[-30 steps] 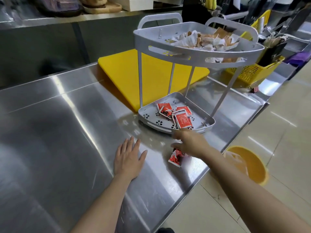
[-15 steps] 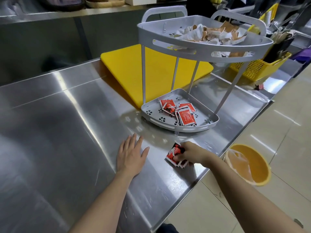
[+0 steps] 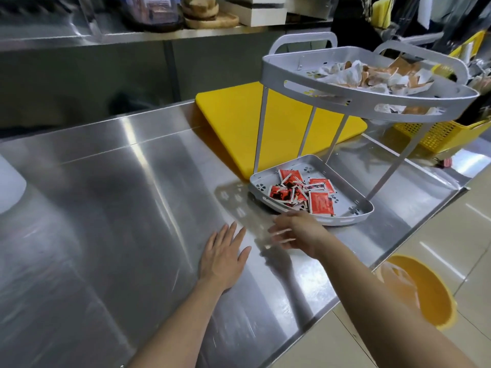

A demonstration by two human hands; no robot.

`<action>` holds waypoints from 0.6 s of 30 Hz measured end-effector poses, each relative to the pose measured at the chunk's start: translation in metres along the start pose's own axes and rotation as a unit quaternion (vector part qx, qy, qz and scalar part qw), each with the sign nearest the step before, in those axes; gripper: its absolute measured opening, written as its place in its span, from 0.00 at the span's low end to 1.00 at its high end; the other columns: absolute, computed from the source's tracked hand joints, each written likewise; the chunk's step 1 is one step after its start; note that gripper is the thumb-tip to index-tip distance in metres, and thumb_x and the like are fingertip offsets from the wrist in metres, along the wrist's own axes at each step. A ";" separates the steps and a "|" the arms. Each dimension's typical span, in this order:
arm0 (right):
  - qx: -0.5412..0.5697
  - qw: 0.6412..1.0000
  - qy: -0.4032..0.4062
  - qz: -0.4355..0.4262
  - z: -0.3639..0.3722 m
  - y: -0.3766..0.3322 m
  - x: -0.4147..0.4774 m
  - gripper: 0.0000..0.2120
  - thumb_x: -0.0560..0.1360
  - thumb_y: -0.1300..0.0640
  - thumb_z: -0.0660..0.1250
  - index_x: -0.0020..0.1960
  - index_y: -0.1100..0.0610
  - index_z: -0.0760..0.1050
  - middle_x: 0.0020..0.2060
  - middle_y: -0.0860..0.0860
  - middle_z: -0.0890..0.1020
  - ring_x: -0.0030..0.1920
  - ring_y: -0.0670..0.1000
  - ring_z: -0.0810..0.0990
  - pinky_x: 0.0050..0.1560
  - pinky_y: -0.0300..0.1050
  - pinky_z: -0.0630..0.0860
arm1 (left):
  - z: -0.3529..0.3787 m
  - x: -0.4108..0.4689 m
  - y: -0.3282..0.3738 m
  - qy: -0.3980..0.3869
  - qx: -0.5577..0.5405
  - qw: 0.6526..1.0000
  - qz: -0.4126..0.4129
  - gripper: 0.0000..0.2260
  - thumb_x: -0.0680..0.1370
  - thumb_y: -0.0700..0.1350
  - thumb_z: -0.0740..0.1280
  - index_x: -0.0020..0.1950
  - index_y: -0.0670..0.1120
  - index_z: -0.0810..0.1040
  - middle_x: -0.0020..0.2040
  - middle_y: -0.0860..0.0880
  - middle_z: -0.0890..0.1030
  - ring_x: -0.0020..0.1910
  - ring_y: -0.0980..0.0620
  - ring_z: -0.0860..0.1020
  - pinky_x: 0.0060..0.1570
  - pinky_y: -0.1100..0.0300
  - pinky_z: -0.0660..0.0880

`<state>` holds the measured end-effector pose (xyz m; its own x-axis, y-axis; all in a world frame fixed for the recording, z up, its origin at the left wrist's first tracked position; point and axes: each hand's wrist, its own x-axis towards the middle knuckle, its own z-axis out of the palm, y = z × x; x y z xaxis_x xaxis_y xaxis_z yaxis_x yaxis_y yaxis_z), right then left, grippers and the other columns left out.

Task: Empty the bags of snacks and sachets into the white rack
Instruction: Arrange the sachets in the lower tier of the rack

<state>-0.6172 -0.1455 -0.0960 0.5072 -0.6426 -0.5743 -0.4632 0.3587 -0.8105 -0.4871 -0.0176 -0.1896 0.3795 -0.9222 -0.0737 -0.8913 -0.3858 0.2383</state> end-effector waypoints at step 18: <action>-0.265 0.933 -0.221 -0.106 0.257 -0.005 0.002 0.09 0.75 0.61 0.65 0.37 0.57 0.70 0.29 0.53 0.72 0.28 0.49 0.71 0.25 0.36 0.70 | -0.076 -0.167 -0.185 0.092 -0.133 0.917 -0.366 0.22 0.78 0.52 0.61 0.71 0.47 0.67 0.70 0.45 0.70 0.69 0.45 0.67 0.69 0.53 0.61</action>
<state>-0.4271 0.0256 -0.1232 0.8239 -0.2767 -0.4947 -0.5535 -0.2050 -0.8072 -0.3665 0.2103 -0.1478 0.9086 -0.3902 -0.1491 -0.2988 -0.8567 0.4205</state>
